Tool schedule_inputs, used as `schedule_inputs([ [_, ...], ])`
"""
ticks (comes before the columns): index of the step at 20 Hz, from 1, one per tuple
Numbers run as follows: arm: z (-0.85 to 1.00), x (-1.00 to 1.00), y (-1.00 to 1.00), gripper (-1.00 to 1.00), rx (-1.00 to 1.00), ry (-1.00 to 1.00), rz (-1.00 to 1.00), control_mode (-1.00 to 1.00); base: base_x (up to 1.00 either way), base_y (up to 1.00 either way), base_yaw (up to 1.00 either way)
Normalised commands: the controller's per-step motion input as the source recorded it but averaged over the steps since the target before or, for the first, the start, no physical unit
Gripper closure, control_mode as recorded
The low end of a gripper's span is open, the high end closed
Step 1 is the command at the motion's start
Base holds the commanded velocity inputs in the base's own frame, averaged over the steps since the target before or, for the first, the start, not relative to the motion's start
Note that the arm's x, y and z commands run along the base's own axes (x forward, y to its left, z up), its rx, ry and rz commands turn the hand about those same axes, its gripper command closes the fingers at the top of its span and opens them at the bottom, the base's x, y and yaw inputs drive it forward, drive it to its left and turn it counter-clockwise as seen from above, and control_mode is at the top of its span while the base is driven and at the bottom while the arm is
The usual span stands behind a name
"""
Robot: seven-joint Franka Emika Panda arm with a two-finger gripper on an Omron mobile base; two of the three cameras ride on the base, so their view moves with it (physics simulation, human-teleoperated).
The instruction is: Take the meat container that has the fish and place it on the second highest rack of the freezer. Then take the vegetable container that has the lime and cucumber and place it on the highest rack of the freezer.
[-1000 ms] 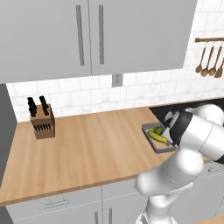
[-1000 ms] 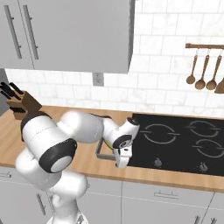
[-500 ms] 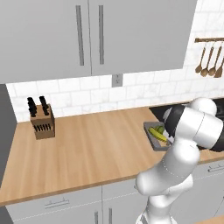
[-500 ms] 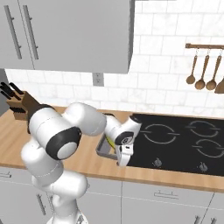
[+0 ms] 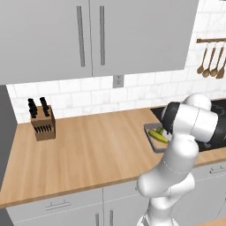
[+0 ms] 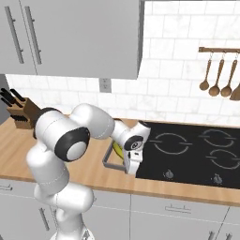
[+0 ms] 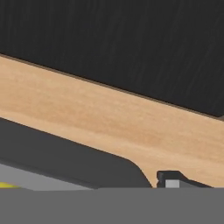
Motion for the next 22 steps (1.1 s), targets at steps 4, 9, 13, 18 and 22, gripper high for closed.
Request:
schedule_inputs([
  [4,-0.23,-0.20,0.07,1.00,0.04,0.00,0.00,-1.00,0.00,0.00,0.00],
  [9,0.09,-0.26,0.02,1.00,0.03,-0.08,0.00,-1.00,0.00,0.00,0.00],
  [13,0.27,-0.33,0.00,1.00,0.00,-0.17,0.00,-1.00,0.00,0.00,0.00],
  [18,0.36,-0.39,0.00,1.00,0.00,-0.17,0.00,-1.00,0.00,0.00,0.00],
  [22,0.35,-0.47,0.00,1.00,0.00,-0.14,0.00,-1.00,0.00,0.00,0.00],
])
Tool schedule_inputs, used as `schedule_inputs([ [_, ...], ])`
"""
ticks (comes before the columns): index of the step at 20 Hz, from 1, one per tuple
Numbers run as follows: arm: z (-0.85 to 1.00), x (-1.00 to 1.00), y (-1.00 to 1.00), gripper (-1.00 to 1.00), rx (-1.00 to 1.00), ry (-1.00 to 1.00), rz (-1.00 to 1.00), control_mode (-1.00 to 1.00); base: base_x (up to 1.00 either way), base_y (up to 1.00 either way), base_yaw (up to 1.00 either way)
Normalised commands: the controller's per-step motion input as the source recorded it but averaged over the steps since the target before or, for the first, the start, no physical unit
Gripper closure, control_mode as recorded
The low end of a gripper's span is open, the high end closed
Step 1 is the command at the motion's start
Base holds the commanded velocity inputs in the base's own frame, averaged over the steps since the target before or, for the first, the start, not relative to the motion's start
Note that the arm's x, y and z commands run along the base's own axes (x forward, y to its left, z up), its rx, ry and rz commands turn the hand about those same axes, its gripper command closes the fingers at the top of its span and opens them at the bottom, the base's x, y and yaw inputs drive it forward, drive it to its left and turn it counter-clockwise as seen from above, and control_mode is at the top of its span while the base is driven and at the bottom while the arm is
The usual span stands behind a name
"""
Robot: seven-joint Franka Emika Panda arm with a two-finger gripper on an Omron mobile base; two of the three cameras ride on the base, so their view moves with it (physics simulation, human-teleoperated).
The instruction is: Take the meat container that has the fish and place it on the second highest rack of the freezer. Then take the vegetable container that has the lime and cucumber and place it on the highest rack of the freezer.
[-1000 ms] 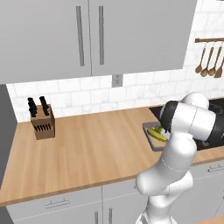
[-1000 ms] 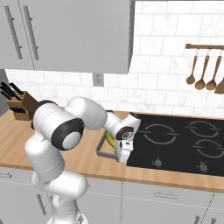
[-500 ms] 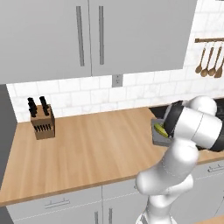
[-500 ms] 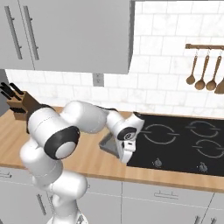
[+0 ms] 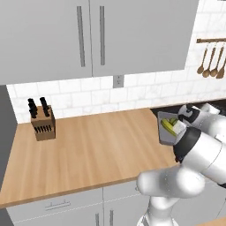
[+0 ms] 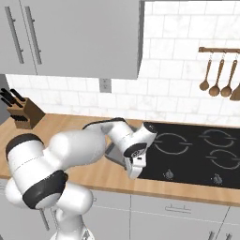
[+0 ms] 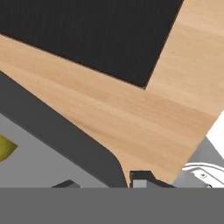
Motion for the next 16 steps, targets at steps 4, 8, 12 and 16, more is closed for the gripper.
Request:
schedule_inputs([
  [4,0.59,-0.55,0.00,1.00,0.00,-0.01,0.00,-1.00,0.00,0.00,0.00],
  [8,0.79,-0.54,0.00,1.00,0.00,0.00,0.00,-1.00,0.00,0.00,0.00],
  [12,0.76,-0.53,0.00,1.00,0.00,0.03,0.03,-1.00,0.00,0.00,0.00],
  [16,0.49,-0.58,0.00,1.00,0.00,0.03,0.09,-1.00,0.00,0.00,0.00],
])
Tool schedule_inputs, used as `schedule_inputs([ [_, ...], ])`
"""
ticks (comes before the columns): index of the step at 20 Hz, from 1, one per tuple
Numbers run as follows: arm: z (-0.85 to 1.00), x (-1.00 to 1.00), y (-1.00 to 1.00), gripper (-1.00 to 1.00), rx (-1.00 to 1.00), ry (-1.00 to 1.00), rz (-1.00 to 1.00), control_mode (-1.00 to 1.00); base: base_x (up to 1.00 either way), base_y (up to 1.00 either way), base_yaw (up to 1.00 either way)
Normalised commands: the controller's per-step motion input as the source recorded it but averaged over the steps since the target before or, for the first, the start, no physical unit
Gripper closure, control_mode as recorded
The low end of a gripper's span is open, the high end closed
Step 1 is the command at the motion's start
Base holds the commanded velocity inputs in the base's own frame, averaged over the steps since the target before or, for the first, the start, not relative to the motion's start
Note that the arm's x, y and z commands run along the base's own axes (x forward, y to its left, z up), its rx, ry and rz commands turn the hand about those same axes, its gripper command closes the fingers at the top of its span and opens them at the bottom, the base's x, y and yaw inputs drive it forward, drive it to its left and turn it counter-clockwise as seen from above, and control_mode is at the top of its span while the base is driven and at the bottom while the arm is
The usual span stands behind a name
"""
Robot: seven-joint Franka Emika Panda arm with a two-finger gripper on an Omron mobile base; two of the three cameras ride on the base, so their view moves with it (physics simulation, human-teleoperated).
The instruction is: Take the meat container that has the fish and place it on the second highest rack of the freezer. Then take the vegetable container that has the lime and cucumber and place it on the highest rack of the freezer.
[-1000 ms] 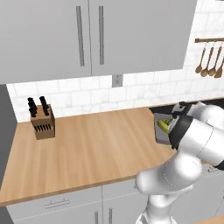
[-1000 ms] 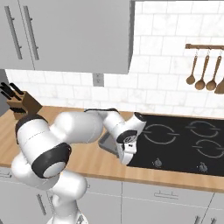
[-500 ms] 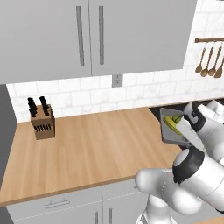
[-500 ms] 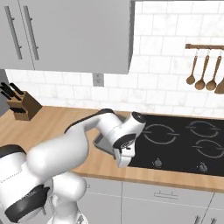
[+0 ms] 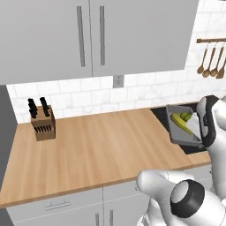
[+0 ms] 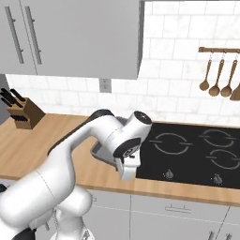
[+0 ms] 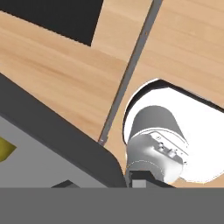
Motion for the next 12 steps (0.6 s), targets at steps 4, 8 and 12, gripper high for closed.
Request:
schedule_inputs([
  [4,0.44,-0.52,0.08,1.00,0.00,0.01,0.13,-1.00,0.00,0.00,0.00],
  [8,0.42,-0.42,0.26,1.00,0.00,0.00,0.17,-1.00,0.00,0.00,0.00],
  [12,0.27,-0.36,0.47,1.00,0.00,0.03,0.14,-1.00,0.00,0.00,0.00],
])
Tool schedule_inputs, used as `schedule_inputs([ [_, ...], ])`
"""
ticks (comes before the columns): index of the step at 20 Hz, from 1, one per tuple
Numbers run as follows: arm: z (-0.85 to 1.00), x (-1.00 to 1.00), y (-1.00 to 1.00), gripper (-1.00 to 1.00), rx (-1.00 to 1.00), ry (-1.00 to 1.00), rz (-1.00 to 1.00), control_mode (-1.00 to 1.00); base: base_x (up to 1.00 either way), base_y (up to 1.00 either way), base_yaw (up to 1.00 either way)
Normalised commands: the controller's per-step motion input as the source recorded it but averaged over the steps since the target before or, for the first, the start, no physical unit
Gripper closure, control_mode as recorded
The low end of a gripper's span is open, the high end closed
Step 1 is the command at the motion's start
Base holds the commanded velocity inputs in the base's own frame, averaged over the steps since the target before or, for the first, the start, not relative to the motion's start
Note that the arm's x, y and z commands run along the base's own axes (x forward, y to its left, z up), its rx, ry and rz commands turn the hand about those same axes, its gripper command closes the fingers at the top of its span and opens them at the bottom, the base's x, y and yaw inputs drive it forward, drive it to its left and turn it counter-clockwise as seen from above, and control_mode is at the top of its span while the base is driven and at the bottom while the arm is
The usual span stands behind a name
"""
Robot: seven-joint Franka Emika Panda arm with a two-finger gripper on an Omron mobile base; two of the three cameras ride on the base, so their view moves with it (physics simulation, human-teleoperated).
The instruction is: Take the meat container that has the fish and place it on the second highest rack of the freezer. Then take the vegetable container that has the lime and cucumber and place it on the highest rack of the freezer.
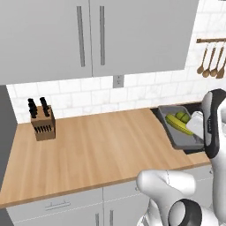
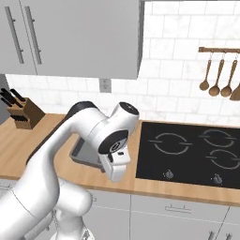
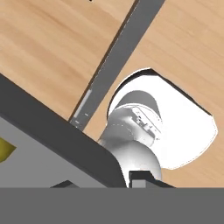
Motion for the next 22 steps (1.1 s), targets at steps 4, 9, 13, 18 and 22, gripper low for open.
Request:
schedule_inputs([
  [4,0.16,-0.20,0.63,1.00,0.00,0.03,0.09,-1.00,0.00,0.00,0.00],
  [9,0.15,-0.03,0.48,1.00,0.00,0.04,0.03,-1.00,0.00,0.00,0.00],
  [13,-0.01,0.00,0.15,1.00,0.00,0.08,0.00,-1.00,0.00,0.00,0.00],
  [18,-0.07,0.00,0.02,1.00,0.00,0.02,0.00,1.00,-0.14,0.05,0.06],
  [22,0.00,0.00,0.00,1.00,0.00,0.00,0.00,1.00,-0.73,0.04,0.35],
])
